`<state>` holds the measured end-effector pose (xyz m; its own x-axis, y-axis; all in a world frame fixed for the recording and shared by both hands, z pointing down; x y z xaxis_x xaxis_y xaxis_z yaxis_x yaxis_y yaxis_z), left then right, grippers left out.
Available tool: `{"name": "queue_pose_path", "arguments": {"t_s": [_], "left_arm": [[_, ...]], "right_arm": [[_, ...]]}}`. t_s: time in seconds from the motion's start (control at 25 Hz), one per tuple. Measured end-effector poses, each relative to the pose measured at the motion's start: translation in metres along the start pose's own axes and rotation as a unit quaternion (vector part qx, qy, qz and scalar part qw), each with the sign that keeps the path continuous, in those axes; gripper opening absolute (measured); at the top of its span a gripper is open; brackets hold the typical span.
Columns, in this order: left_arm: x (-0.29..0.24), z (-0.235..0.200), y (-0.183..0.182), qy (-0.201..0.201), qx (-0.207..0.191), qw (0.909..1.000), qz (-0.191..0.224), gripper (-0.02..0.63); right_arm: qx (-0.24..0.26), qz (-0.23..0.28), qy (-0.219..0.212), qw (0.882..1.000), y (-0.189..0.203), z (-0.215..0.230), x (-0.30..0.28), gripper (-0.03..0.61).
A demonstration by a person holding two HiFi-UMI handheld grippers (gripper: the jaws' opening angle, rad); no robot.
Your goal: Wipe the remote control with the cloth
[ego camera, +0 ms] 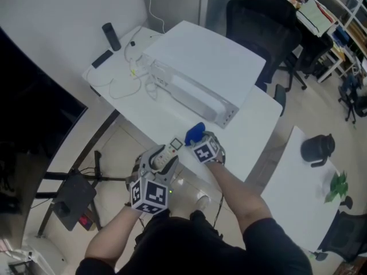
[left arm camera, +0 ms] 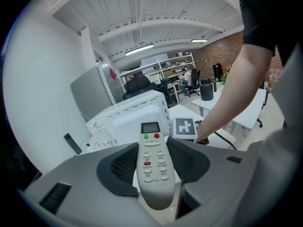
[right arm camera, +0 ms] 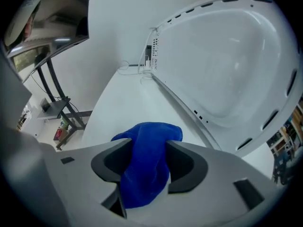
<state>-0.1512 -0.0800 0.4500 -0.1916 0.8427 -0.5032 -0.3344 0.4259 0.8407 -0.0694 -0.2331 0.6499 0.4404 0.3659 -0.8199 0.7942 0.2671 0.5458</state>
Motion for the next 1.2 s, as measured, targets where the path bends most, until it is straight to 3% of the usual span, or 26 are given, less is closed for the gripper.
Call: {"name": "queue_pose_path", "arguments": {"t_s": [0.08,0.2,0.32,0.48,0.6,0.8,0.92,1.2], "left_arm": [[0.002,0.002,0.0,0.0,-0.003,1.0,0.001,0.204],[0.004,0.004,-0.001,-0.002,-0.004,1.0,0.003,0.204],[0.007,0.004,-0.003,-0.005,-0.01,0.9999,0.008,0.204],[0.012,0.003,-0.004,-0.011,-0.026,0.9995,0.016,0.204],[0.016,0.003,-0.006,-0.017,-0.041,0.9988,0.022,0.203],[0.018,0.007,-0.004,-0.023,-0.07,0.997,0.023,0.204],[0.017,0.011,-0.005,-0.026,-0.09,0.9954,0.022,0.204],[0.018,0.024,-0.014,-0.022,-0.145,0.9885,0.037,0.203]], "right_arm": [[-0.003,-0.005,-0.008,1.0,0.003,-0.001,-0.004,0.218],[-0.013,-0.011,-0.002,1.0,0.004,0.004,0.003,0.134],[-0.034,0.0,-0.004,0.999,0.006,0.003,0.022,0.114],[-0.058,0.084,0.001,0.995,-0.006,0.0,0.082,0.109],[-0.06,0.167,0.02,0.984,-0.021,-0.002,0.147,0.107],[-0.014,0.27,0.033,0.962,-0.055,-0.026,0.252,0.107],[0.03,0.307,0.016,0.951,-0.077,-0.053,0.292,0.107],[0.114,0.281,-0.051,0.952,-0.098,-0.112,0.295,0.107]]}}
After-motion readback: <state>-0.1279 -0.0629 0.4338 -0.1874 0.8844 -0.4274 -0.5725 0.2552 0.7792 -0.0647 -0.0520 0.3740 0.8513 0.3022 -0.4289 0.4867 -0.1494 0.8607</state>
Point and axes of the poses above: the fingertips, and each gripper's own axes: x backward along the fingers, z to its right, y out of its underside, the point moved 6 cm from there along x, backward along the fingers, and after that the axes turned 9 degrees about x, right-handed, at the moved point
